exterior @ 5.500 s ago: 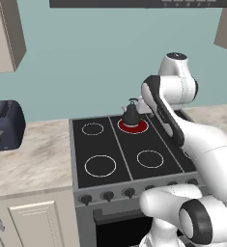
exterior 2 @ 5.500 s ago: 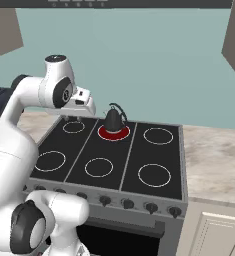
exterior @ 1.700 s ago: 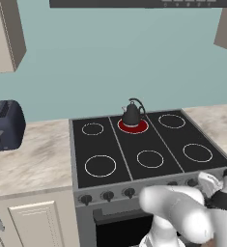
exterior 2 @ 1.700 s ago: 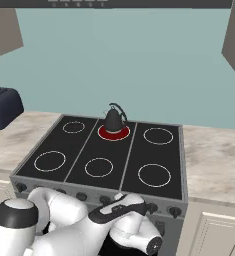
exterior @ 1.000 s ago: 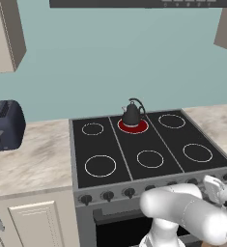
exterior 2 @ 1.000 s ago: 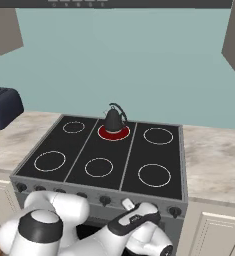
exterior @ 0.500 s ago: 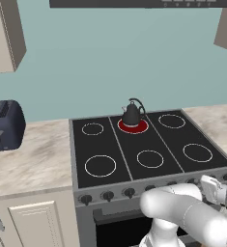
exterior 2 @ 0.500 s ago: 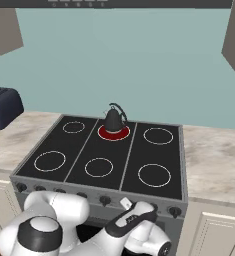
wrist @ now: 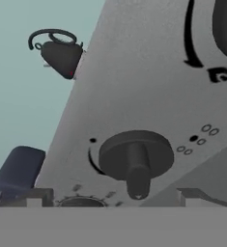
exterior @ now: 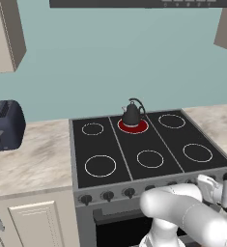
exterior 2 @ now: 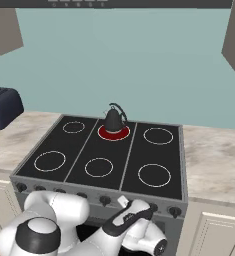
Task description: Lower the heat of the kettle.
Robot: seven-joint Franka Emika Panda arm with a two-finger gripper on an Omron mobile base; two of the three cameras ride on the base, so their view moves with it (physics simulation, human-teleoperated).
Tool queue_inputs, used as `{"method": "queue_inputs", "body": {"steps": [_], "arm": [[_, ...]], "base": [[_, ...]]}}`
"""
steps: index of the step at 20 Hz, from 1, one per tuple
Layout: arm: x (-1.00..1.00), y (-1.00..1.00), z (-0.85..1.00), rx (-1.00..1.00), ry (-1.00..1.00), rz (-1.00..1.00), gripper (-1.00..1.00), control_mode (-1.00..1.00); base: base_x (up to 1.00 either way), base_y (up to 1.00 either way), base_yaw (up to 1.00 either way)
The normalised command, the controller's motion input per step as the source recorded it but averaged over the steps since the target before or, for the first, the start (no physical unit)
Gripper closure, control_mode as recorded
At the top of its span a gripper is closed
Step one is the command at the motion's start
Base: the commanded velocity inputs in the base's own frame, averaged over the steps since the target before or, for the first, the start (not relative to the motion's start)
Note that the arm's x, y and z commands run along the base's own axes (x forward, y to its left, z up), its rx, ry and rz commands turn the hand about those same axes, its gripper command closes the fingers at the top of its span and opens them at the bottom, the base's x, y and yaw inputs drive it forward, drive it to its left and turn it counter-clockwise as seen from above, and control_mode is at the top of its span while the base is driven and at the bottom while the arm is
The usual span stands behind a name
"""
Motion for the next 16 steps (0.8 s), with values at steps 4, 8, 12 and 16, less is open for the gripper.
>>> {"method": "queue_inputs", "body": {"steps": [4,8,12,16], "arm": [[0.2,0.0,-0.02,0.0,0.0,0.0,-1.0,-1.0],[0.2,0.0,-0.11,0.0,0.0,0.0,-1.0,-1.0],[0.19,-0.05,-0.12,0.01,-0.01,0.0,-1.0,-1.0],[0.15,-0.1,-0.09,0.05,-0.05,0.0,-1.0,-1.0]], "base": [[0.0,0.0,0.0],[0.0,0.0,0.0],[0.0,0.0,0.0],[0.0,0.0,0.0]]}}
